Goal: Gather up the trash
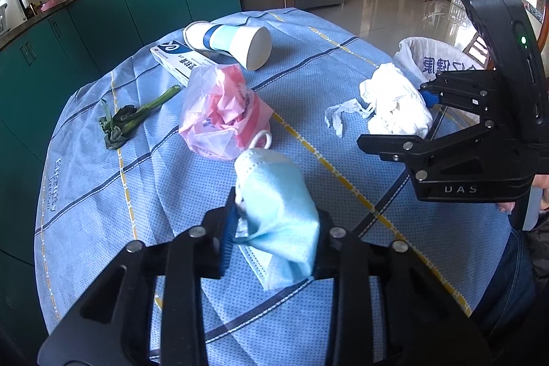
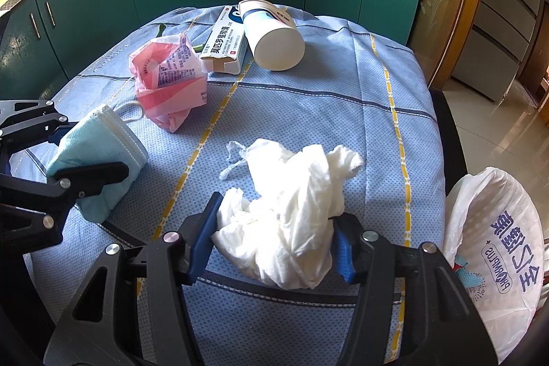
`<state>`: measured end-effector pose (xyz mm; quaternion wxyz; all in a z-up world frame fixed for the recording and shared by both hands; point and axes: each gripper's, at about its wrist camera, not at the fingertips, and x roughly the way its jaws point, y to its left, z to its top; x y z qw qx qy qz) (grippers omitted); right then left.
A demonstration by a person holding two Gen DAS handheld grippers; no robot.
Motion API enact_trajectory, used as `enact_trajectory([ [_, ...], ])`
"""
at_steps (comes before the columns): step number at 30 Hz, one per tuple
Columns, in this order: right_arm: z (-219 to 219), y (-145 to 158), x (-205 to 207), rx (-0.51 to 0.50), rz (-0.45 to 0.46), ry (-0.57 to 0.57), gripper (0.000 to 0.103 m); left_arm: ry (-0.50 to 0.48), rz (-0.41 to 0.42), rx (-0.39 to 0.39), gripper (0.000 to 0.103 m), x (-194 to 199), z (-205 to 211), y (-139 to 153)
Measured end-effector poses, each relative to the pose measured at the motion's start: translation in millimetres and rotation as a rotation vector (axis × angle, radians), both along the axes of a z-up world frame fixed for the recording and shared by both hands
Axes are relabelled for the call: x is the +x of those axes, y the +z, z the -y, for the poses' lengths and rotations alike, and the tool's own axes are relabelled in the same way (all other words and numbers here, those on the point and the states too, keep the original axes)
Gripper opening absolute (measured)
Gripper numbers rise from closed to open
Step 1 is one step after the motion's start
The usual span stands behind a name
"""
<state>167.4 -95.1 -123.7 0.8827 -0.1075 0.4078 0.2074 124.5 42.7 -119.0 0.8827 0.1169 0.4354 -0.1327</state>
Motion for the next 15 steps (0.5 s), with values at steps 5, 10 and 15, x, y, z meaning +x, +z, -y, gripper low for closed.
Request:
enact_trajectory([
  [5,-1.3,1.0,-1.2,-0.003,0.010,-0.004,0.057,0.016,0.044,-0.006,0.023,-3.7,0.1,7.8],
  [10,-0.1,2.6,-0.9,0.005,0.016,-0.009,0.054,0.033,0.102,-0.047,0.022,-10.3,-3.0,22.6],
  [15,-0.6,1.6,-0.4,-0.002,0.019,-0.014,0.052,0.076,0.124,-0.053,0.022,-10.9,-9.8,27.5],
])
